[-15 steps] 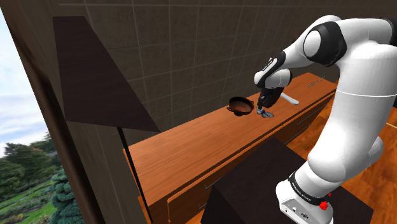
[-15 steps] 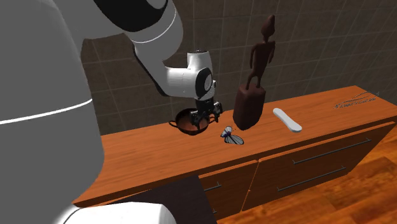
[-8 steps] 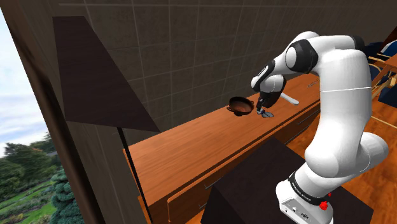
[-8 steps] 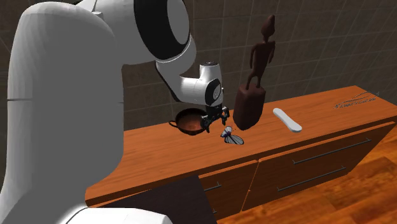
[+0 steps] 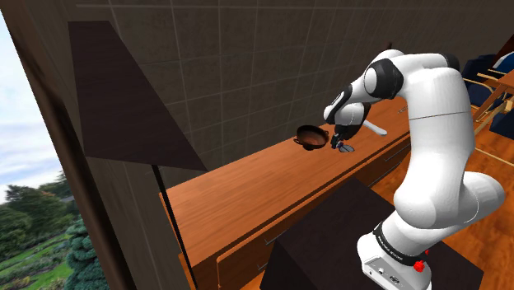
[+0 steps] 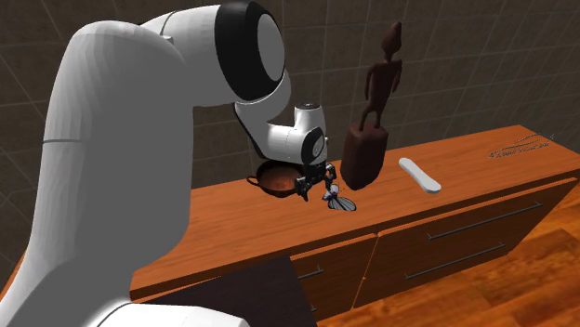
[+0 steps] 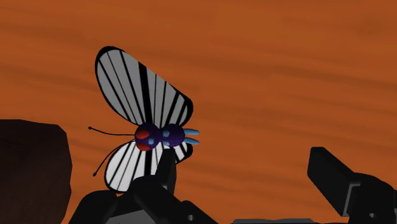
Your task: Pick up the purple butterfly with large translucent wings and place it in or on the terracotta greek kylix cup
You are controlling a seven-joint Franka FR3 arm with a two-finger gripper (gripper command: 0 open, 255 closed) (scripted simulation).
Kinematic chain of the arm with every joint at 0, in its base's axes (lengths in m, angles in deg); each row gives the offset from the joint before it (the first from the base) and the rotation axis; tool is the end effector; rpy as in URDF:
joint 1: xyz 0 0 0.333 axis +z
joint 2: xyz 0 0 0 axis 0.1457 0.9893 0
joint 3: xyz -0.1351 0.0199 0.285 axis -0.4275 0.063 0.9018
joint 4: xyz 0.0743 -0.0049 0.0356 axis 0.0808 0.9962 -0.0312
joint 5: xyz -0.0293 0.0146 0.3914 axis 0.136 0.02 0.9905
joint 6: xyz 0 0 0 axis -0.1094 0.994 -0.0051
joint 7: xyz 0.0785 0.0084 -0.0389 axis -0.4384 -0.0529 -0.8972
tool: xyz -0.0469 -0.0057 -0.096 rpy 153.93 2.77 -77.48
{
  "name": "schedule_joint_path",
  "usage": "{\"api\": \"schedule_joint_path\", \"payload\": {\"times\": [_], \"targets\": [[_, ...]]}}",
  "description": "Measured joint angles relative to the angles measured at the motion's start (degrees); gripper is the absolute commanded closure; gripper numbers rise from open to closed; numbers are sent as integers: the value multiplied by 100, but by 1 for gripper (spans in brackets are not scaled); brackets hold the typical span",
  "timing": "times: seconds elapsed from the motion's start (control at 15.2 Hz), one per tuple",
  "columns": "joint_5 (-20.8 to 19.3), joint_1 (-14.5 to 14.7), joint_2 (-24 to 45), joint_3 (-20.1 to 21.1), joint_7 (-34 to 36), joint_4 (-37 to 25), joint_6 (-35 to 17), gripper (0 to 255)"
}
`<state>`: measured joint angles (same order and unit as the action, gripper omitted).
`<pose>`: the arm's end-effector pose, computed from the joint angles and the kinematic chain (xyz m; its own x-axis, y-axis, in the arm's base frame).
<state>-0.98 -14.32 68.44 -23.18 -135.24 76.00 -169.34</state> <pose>0.4646 -0.4142 0.1228 0.9903 0.1104 -0.0837 0.1195 -0.9865 0.1116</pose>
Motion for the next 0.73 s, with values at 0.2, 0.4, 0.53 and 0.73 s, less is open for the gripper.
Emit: {"api": "schedule_joint_path", "payload": {"times": [0.2,0.4,0.53,0.73], "targets": [[6,-12,31,9,-4,-25,-9,0],[7,-13,34,10,-5,-27,-10,0],[7,-13,34,10,-5,-28,-10,255],[7,-13,34,10,-5,-27,-10,255]]}}
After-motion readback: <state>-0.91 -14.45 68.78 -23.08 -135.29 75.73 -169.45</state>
